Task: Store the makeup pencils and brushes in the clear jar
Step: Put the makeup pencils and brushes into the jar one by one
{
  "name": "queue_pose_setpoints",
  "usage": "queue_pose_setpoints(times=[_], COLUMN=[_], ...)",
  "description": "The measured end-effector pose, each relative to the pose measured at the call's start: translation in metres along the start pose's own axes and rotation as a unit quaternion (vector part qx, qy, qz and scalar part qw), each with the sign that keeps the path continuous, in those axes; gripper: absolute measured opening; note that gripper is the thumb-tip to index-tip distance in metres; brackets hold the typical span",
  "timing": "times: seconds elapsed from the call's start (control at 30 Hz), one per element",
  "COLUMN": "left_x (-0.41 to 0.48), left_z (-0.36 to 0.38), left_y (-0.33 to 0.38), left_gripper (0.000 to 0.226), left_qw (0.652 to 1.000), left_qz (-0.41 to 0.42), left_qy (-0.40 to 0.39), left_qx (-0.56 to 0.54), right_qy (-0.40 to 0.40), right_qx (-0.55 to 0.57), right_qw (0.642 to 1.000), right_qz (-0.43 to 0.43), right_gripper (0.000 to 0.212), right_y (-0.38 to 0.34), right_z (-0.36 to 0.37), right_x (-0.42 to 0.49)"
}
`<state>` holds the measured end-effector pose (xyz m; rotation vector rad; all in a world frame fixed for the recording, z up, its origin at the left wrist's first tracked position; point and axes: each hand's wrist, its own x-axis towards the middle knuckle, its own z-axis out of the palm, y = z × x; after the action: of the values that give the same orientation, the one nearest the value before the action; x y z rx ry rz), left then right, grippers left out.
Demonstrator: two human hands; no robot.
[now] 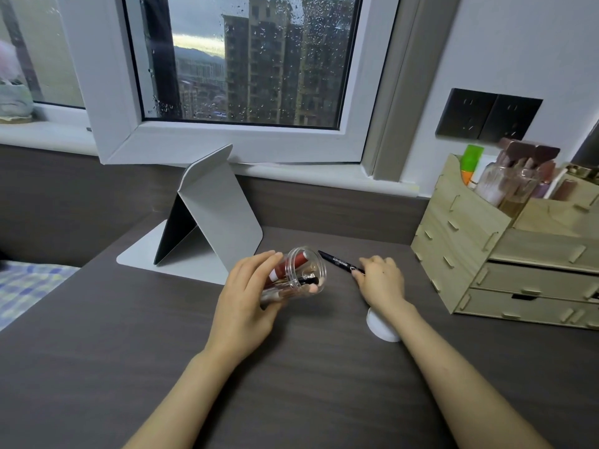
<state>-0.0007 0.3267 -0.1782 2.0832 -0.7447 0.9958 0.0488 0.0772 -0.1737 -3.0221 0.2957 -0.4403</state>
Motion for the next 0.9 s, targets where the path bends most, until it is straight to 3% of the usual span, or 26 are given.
queue_pose_setpoints(times=[0.23, 0.37, 0.5, 0.57, 0.63, 0.8, 0.9], left_x=[0.001, 0.001, 0.001, 0.001, 0.001, 0.000, -0.002], left_z=[0.000, 0.000, 0.000, 0.000, 0.000, 0.003, 0.004], left_y=[-0.001, 0.000, 0.000, 0.000, 0.000, 0.000, 0.000], left_gripper=[0.082, 0.080, 0.079, 0.079, 0.078, 0.073, 0.072], left_qw=[1.000, 1.000, 1.000, 1.000, 1.000, 1.000, 0.999], left_qz=[-0.003, -0.003, -0.005, -0.007, -0.002, 0.024, 0.039], left_qy=[-0.004, -0.001, 0.003, 0.003, 0.002, -0.014, -0.034], left_qx=[0.003, 0.001, 0.003, 0.001, 0.000, 0.005, 0.012], right_qy=[0.014, 0.063, 0.056, 0.061, 0.074, 0.083, 0.096], right_qx=[-0.024, 0.185, 0.421, 0.479, 0.475, 0.357, 0.336], right_qw=[1.000, 0.980, 0.905, 0.875, 0.875, 0.922, 0.920], right_qz=[-0.010, 0.024, -0.026, -0.044, -0.054, -0.128, -0.178], right_gripper=[0.029, 0.023, 0.011, 0.016, 0.019, 0.011, 0.009], right_y=[-0.002, -0.001, 0.004, 0.008, 0.011, 0.003, -0.017], right_z=[0.010, -0.015, -0.068, -0.092, -0.110, -0.122, -0.110], right_x=[0.009, -0.007, -0.050, -0.076, -0.100, -0.124, -0.114])
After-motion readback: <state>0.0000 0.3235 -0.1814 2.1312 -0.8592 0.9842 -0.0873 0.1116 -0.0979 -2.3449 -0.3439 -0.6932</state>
